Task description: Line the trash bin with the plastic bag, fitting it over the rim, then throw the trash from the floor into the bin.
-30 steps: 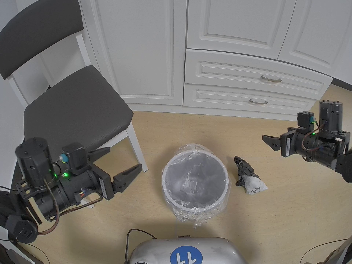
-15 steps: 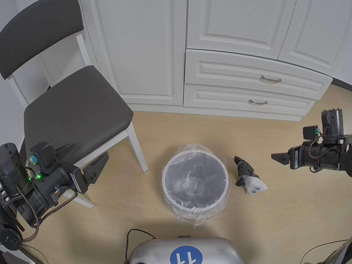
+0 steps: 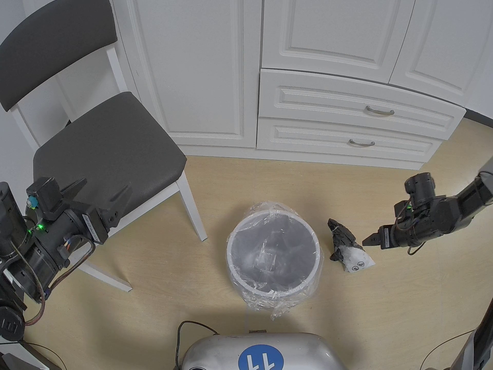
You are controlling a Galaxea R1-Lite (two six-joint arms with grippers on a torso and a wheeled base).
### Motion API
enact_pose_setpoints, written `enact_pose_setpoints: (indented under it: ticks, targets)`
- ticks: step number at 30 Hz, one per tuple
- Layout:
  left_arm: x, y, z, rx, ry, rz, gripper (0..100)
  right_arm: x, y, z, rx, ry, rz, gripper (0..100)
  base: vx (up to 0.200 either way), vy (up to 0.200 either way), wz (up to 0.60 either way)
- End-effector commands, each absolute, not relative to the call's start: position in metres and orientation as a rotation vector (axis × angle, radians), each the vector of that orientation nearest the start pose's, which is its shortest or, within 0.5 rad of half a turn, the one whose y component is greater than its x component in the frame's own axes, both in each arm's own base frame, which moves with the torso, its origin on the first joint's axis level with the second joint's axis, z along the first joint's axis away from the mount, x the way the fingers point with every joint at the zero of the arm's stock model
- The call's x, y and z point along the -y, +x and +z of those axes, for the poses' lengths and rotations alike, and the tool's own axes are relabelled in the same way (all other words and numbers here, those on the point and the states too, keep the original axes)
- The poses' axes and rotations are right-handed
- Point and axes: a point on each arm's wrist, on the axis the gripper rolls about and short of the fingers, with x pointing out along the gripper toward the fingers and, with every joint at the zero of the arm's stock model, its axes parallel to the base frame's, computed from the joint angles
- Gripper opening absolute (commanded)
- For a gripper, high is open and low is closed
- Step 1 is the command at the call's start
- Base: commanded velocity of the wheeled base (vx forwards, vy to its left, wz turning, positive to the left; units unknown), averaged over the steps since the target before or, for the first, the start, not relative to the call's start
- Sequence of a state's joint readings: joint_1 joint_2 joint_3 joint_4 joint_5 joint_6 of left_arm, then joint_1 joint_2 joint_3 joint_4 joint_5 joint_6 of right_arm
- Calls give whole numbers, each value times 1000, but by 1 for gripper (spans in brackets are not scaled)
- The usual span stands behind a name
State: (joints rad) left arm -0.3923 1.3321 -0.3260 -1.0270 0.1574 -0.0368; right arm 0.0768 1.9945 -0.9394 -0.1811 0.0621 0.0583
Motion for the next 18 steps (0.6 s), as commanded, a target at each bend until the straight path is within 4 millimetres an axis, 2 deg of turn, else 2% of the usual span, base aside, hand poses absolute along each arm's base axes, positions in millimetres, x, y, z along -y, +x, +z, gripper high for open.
enact_pose_setpoints:
  ticks: [1,7,13,18]
  targets:
    - [63,181,197,58,-42,-183,100,-27,380,-1,-1051,107,58,100,0,0,0]
    - [61,182,200,71,-16,-129,100,-24,417,-23,-1026,211,19,100,0,0,0]
    - [63,181,198,65,10,-136,100,-16,439,-46,-1089,245,-13,100,0,0,0]
    - [73,177,193,48,21,-179,100,-7,454,-54,-1085,290,-55,100,0,0,0]
